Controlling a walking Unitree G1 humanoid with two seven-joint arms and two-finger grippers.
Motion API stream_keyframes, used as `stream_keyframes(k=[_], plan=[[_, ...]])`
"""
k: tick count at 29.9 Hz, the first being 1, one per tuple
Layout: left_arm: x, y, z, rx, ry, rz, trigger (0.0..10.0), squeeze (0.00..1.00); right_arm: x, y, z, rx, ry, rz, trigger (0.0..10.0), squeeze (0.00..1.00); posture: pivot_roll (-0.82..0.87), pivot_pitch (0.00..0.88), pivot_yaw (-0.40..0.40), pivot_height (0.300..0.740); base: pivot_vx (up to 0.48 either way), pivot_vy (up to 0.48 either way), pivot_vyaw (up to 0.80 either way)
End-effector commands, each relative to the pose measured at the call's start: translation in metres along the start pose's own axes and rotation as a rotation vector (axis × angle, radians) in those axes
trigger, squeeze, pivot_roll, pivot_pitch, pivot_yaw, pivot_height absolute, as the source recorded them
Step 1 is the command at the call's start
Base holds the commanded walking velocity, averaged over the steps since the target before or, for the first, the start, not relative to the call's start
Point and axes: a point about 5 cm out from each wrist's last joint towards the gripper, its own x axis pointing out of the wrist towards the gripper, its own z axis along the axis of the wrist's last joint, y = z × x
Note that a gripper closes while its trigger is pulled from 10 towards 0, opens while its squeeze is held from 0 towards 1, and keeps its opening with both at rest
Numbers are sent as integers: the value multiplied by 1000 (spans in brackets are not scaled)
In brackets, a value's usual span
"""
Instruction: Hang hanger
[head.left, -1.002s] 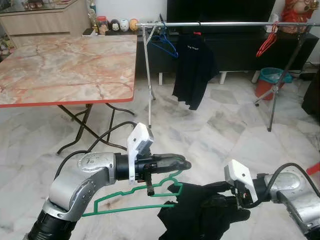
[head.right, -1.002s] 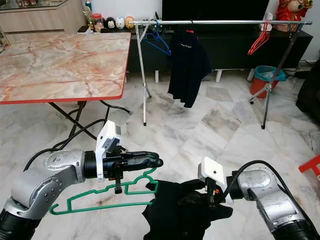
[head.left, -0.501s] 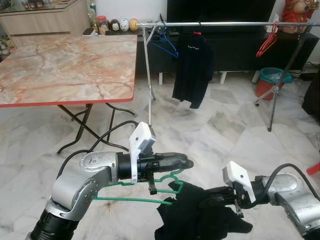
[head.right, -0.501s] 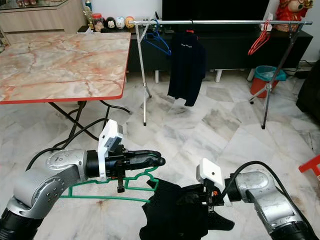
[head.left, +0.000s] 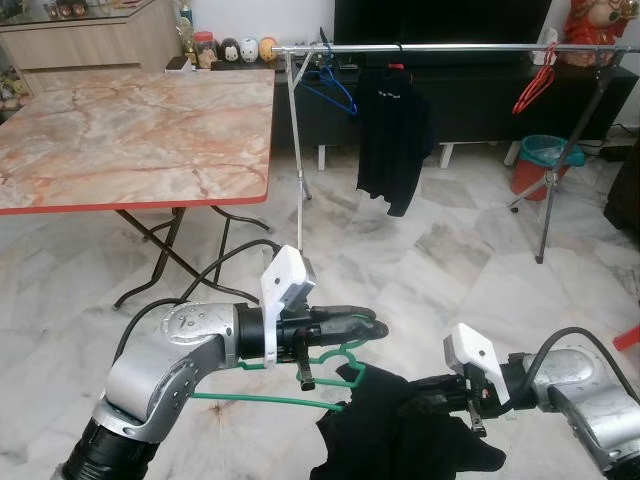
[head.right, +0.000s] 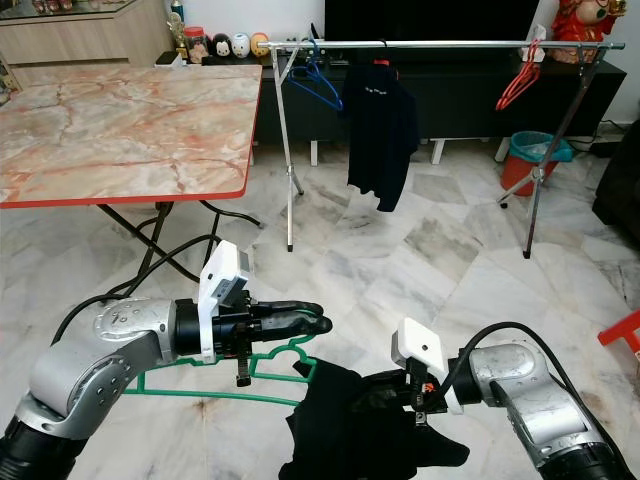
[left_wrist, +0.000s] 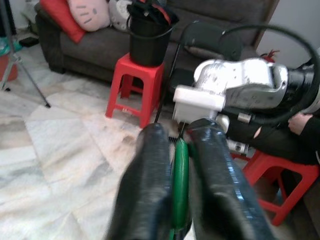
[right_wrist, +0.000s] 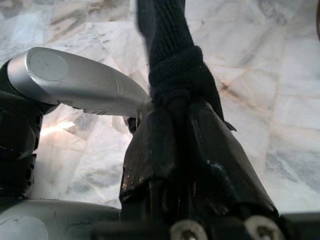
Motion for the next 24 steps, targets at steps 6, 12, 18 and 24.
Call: stream_keyframes(k=[6,12,18,24], plan=[[-12,-1,4,32,37,-31,10000,1000,2,-1,6,-25,-20,-11,0,0,81,0,8,740,0,0,0],[-27,11,3,63,81,53,10000,1000,3,-4,6,-24,-18,-32,0,0,88,0,9,740,0,0,0],[-54,40,9,93,55,277,10000,1000,-2,-4,1,-15,4,-56,0,0,79,0,9,740,0,0,0],[-88,55,14,116,41,431,10000,1000,-6,-6,-2,-7,5,-102,0,0,81,0,8,740,0,0,0]])
